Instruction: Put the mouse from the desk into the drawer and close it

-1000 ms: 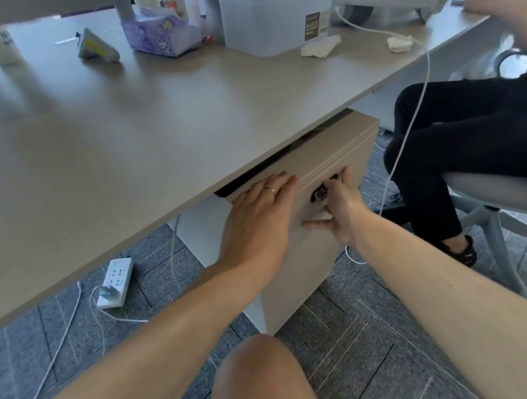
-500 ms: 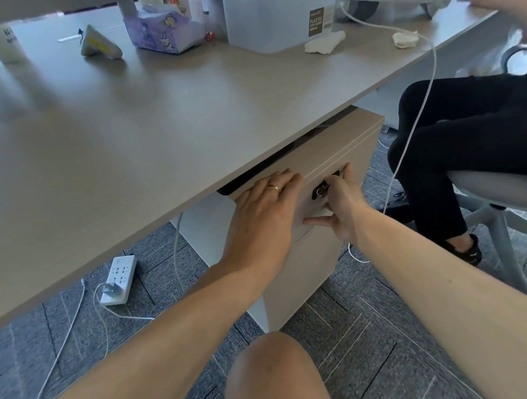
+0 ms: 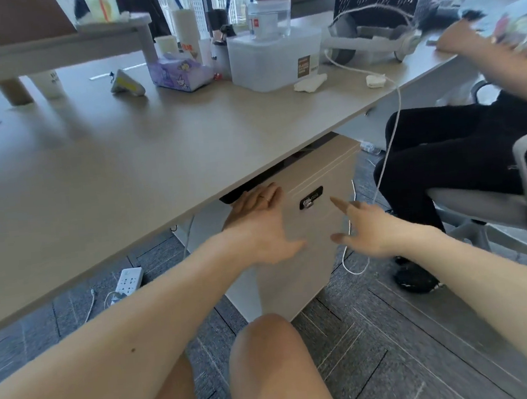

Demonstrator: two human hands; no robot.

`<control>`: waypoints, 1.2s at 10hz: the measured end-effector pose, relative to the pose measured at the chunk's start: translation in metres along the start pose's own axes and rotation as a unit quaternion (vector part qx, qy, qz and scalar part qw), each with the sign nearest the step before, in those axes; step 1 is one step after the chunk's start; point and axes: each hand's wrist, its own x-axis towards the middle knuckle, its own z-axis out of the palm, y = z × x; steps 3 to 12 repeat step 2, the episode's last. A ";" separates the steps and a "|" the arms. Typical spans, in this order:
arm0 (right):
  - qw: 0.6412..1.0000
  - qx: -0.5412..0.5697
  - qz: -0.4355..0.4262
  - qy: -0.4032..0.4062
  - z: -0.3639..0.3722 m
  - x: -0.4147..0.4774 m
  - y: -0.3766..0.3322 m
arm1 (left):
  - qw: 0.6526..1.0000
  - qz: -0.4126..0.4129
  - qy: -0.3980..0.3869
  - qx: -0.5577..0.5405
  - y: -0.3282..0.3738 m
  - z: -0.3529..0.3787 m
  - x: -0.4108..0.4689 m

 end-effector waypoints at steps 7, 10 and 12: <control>0.976 -0.119 -0.094 0.157 -0.054 -0.098 0.031 | 0.999 -0.042 -0.003 -0.004 0.005 -0.014 -0.032; 0.976 -0.119 -0.094 0.157 -0.054 -0.098 0.031 | 0.999 -0.042 -0.003 -0.004 0.005 -0.014 -0.032; 0.976 -0.119 -0.094 0.157 -0.054 -0.098 0.031 | 0.999 -0.042 -0.003 -0.004 0.005 -0.014 -0.032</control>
